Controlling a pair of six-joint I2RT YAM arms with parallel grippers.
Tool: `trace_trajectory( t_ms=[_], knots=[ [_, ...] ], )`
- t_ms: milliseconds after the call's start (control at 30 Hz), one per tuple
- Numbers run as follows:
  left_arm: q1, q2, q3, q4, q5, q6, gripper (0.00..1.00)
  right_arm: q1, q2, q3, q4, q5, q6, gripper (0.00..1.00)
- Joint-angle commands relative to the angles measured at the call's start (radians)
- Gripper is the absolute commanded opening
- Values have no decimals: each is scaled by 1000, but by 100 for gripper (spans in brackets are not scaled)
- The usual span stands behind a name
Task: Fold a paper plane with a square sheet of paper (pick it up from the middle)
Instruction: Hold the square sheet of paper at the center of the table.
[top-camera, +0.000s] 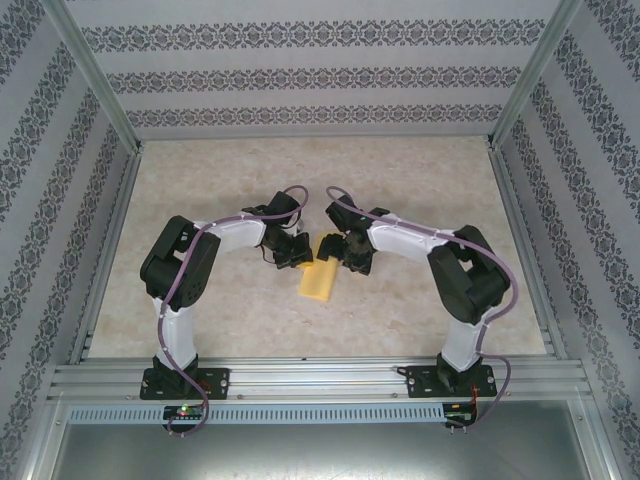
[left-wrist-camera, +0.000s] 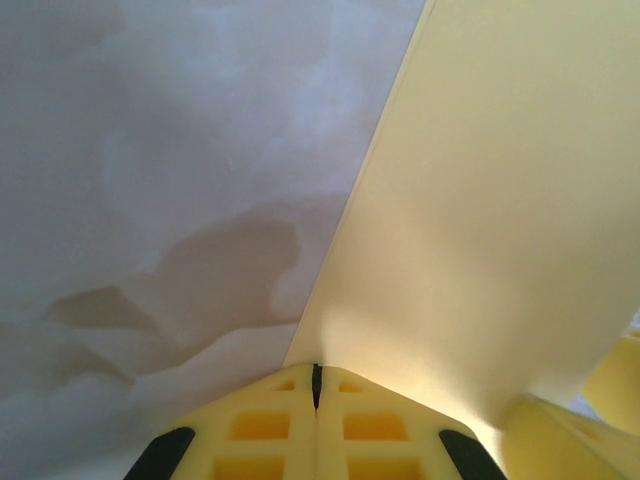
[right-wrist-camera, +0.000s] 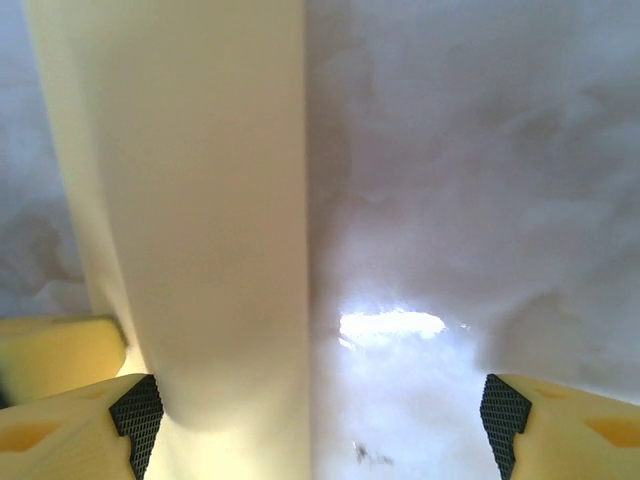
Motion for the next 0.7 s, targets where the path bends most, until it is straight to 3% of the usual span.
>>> trace_trajectory(
  t_ms=[0, 67, 167, 300, 433, 667],
  knots=[
    [-12, 23, -13, -83, -74, 27, 0, -29, -152, -77, 84, -5, -32, 84],
    [-13, 22, -12, -90, -81, 32, 0, -41, -221, -161, 211, -92, -31, 76],
    [-12, 27, -11, -91, -84, 34, 0, -42, -261, -265, 461, -272, 8, 46],
    [-13, 32, -10, -87, -84, 30, 0, -5, -171, -274, 570, -392, 54, 13],
    [-12, 32, -7, -89, -87, 31, 0, 1, -113, -293, 618, -395, 86, 4],
    [-12, 39, -3, -97, -84, 36, 0, -31, -169, -339, 593, -354, 72, 5]
  ],
)
